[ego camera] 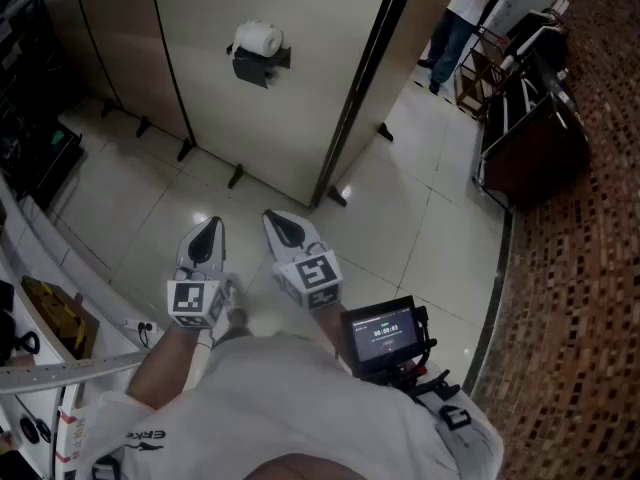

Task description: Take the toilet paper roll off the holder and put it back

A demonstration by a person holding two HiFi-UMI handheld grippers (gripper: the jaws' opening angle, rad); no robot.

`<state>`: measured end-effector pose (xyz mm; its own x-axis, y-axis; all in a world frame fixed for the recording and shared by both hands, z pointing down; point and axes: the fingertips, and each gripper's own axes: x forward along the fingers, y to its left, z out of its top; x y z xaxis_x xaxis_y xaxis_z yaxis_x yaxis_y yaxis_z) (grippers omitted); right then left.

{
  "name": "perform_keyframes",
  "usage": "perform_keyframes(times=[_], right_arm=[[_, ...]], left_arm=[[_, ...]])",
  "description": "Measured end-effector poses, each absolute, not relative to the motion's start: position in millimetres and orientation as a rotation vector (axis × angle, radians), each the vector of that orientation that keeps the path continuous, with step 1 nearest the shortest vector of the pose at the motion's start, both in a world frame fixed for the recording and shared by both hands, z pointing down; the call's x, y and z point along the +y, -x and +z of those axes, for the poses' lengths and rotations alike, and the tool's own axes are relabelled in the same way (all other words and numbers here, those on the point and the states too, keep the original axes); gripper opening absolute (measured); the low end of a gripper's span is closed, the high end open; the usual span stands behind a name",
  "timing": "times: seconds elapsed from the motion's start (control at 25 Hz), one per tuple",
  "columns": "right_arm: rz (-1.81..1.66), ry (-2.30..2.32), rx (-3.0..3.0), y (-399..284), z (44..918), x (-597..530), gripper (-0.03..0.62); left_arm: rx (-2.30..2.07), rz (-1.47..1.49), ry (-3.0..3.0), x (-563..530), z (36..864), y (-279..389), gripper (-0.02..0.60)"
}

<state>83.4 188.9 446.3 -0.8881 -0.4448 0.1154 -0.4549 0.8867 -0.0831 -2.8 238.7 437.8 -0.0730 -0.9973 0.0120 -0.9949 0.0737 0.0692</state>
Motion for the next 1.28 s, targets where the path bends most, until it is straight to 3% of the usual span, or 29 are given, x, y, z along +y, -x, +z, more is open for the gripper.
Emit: perform_keyframes(times=[0.88,1.28], right_arm=[[0.134,-0.853,-2.896,119,422,31,0.014],[0.151,-0.924,-2.851,132,440,-39,0.014]], left_arm=[[-2.171,-0.137,-2.254,66,413,218,0.002],[-2.12,-0.108,-2.258,0,432,240,0.002]])
